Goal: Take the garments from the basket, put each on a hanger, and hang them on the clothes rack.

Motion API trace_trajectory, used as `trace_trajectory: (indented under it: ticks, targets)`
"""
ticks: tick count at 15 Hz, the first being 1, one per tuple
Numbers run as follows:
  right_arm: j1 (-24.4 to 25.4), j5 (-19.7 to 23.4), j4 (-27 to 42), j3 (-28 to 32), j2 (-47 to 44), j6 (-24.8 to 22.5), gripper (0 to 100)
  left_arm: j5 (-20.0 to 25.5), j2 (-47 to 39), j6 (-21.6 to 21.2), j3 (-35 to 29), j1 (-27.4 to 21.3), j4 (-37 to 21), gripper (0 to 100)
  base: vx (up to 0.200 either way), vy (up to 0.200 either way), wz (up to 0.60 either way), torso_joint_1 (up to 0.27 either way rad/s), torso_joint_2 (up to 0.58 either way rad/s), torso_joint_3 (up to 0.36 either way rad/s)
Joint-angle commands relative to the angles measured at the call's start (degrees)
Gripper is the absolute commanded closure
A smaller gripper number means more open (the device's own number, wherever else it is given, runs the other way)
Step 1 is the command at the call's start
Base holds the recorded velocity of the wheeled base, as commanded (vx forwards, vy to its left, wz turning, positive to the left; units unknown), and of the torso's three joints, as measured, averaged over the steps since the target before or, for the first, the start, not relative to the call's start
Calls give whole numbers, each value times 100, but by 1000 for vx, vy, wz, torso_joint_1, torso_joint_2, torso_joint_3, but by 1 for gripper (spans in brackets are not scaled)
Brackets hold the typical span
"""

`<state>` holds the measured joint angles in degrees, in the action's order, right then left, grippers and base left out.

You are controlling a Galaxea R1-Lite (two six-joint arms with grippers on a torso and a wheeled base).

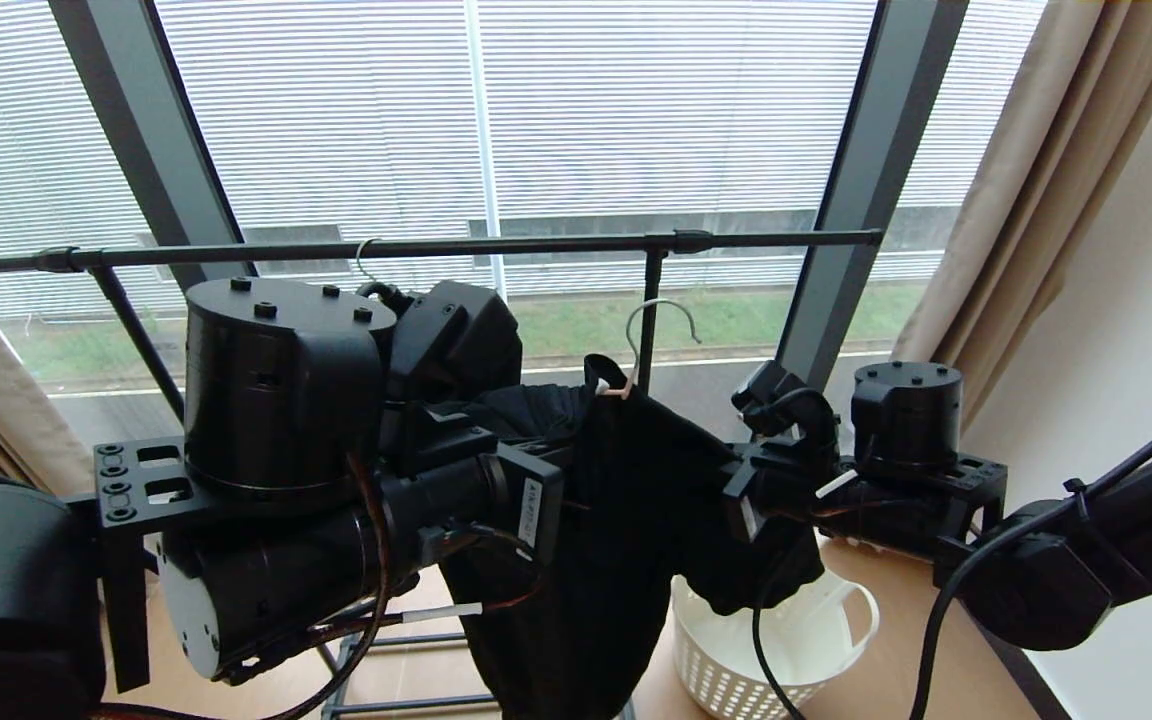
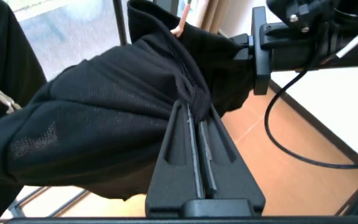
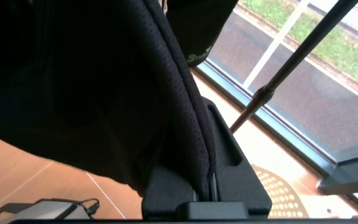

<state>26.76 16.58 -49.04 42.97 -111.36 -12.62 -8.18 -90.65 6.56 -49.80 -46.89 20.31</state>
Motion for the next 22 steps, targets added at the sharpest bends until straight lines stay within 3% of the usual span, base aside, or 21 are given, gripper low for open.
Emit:
trace_trajectory:
  ticks: [1, 2, 3, 11, 14, 15, 17, 18, 20, 22]
  targets:
    - [5, 3, -26, -43, 106, -4, 100, 1, -32, -5, 40, 22, -1, 100, 0, 0, 0, 0, 0, 0]
    - [5, 3, -26, -52, 132, -4, 100, 1, -32, -5, 40, 22, -1, 100, 0, 0, 0, 0, 0, 0]
    - [-4, 3, -26, -52, 132, -4, 100, 1, -32, -14, 49, 22, 8, 0, 0, 0, 0, 0, 0, 0]
    - [-189, 12, -26, -52, 150, -13, 100, -8, 12, -23, 102, 101, 78, 0, 0, 0, 0, 0, 0, 0]
    - [-443, 346, -26, -78, 211, -30, 100, 1, 285, -234, 199, 215, 70, 0, 0, 0, 0, 0, 0, 0]
    - [-584, 522, -18, -140, 290, -57, 100, 124, 513, -594, 445, 487, 78, 0, 0, 0, 0, 0, 0, 0]
    - [-733, 689, -18, -149, 317, -83, 100, 941, 742, -876, 752, 1050, 78, 0, 0, 0, 0, 0, 0, 0]
    - [-813, 741, -18, -149, 317, -145, 100, 1794, 874, -893, 954, 1630, 78, 0, 0, 0, 0, 0, 0, 0]
    - [-900, 1119, -9, -219, 396, -197, 100, 2338, 847, -902, 1121, 2228, 96, 0, 0, 0, 0, 0, 0, 0]
    - [-988, 1401, 0, -272, 440, -197, 100, 2716, 645, -902, 1420, 2588, 527, 0, 0, 0, 0, 0, 0, 0]
